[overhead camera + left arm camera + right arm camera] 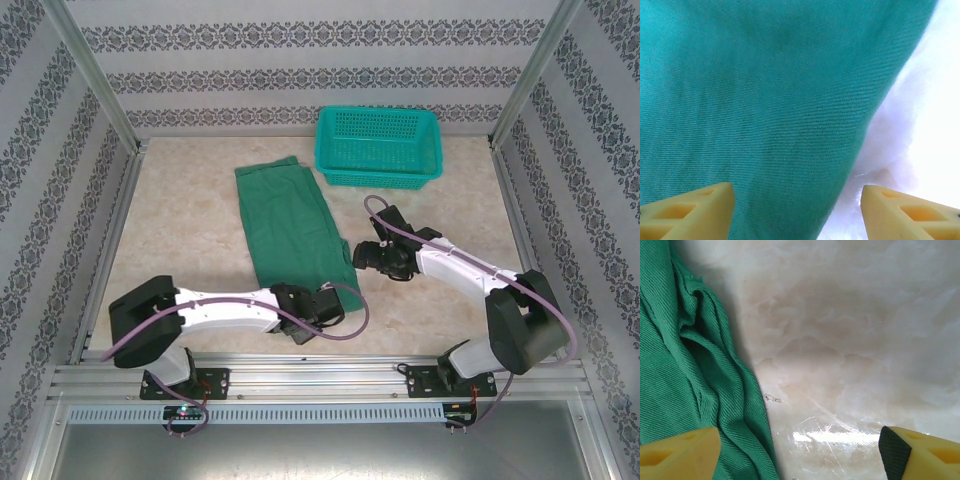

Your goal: Roll up the long pants

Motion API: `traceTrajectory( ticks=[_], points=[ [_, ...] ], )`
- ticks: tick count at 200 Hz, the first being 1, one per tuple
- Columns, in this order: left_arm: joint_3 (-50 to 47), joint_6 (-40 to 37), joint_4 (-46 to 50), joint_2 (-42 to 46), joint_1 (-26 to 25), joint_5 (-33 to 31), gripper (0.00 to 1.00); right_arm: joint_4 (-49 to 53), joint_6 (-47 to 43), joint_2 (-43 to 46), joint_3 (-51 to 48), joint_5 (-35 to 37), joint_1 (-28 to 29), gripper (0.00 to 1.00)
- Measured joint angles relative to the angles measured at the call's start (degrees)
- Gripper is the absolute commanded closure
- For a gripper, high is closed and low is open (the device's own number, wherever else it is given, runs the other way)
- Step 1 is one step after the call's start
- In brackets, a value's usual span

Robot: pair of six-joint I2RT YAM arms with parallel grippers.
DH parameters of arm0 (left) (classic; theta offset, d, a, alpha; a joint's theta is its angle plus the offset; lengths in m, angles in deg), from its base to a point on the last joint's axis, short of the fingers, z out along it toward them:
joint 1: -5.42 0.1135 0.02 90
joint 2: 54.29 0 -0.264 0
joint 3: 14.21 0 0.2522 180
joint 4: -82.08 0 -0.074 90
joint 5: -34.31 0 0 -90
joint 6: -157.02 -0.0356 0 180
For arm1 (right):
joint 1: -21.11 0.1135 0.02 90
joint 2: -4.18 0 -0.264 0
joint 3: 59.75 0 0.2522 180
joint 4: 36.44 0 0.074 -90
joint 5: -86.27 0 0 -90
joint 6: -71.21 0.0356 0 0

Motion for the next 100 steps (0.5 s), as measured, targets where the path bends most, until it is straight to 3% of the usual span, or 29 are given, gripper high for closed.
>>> traceTrajectory(
  ticks=[31,73,100],
  points=[
    [0.2,0.0,2.2,-2.6,0.0,-1.4,0.37,-0.5,0.0,0.0,0.0,-0.3,0.0,0.16],
    [0.4,0.0,3.1,-2.6,0.6,-1.7,0.87,-0.6,0.0,0.0,0.0,-0.3,0.0,0.17],
    [1.0,-1.1,3.1,-2.6,1.3,-0.6,0.96,-0.6,0.1,0.0,0.0,-0.3,-0.4,0.17]
  ],
)
